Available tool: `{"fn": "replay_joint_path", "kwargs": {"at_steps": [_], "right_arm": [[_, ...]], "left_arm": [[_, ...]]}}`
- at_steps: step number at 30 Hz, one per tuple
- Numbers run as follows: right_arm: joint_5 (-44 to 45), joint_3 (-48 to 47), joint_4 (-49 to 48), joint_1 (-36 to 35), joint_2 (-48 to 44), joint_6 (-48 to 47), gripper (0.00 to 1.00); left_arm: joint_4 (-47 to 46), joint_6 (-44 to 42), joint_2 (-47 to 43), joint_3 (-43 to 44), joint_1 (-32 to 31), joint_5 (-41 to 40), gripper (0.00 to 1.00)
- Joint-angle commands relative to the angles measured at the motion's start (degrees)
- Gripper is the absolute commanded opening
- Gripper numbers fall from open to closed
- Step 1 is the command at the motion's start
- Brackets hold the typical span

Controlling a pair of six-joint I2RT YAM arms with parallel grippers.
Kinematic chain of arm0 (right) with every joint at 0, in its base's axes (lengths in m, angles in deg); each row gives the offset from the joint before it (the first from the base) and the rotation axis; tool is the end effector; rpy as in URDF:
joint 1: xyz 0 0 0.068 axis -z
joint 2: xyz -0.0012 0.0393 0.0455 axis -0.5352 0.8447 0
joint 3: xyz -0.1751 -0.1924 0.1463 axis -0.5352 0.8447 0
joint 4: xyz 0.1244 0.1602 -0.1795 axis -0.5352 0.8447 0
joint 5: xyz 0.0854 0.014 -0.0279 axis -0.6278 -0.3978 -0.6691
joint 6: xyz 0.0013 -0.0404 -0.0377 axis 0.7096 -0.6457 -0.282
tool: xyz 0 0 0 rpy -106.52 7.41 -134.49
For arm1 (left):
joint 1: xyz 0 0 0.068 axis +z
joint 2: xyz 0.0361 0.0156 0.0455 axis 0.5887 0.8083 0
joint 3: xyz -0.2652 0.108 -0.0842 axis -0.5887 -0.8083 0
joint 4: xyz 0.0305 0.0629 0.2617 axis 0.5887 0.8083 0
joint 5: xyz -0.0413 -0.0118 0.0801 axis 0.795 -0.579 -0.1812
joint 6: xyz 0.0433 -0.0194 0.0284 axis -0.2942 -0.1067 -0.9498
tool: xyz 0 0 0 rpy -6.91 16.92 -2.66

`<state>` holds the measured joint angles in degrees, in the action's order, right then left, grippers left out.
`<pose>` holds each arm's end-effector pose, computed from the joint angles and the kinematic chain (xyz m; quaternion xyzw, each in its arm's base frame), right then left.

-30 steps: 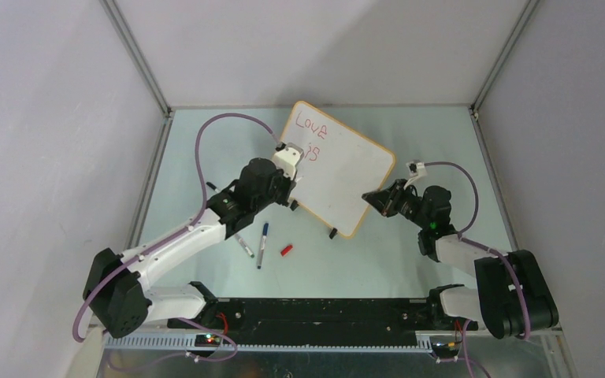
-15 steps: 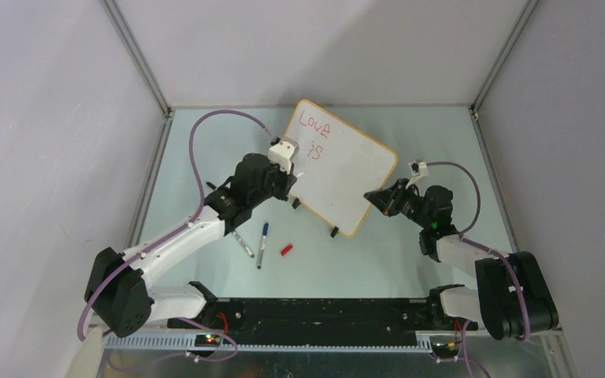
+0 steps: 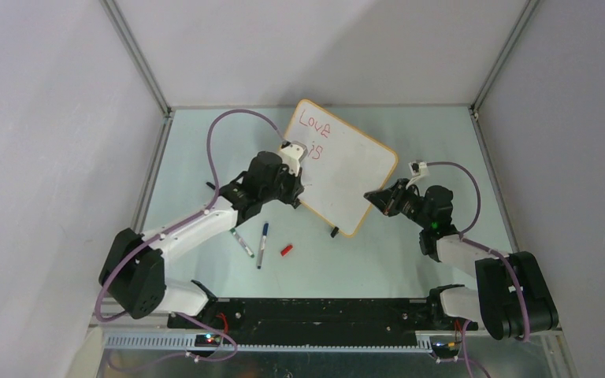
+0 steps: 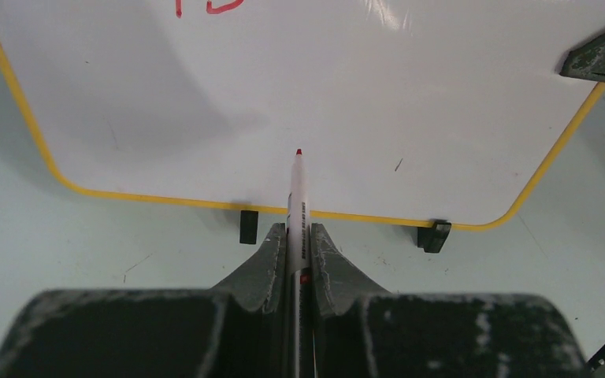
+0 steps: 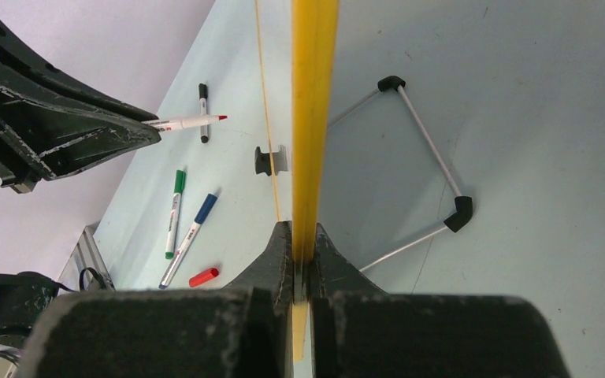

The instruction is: Write a sentence on the whiteboard

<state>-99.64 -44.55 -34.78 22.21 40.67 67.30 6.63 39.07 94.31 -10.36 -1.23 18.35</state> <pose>0.2250 0.0604 0.2046 -0.0437 0.7530 0.4141 0.5095 0.2438 -0.1884 0.2840 0.2489 0.8370 -0.2030 0.4429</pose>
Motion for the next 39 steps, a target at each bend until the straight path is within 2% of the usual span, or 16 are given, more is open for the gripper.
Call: {"fn": "replay_joint_path", "kwargs": {"at_steps": [1, 11, 30, 39], "right_arm": [[5.5, 0.4, 0.7, 1.5, 0.0, -3.1, 0.00], [5.1, 0.6, -0.4, 1.5, 0.6, -2.8, 0.00], [4.3, 0.7, -1.2, 1.5, 1.2, -2.3, 0.00], [4.1, 0.7, -1.4, 1.5, 1.3, -2.2, 0.00]], "left_arm": [[0.5, 1.9, 1.3, 3.5, 0.2, 1.2, 0.00], [-1.4, 2.6, 2.1, 3.4, 0.7, 2.2, 0.00], [2.2, 6.4, 5.2, 8.5, 3.6, 2.6, 0.00], [2.6, 10.4, 7.3, 9.3, 5.0, 5.2, 0.00]]}}
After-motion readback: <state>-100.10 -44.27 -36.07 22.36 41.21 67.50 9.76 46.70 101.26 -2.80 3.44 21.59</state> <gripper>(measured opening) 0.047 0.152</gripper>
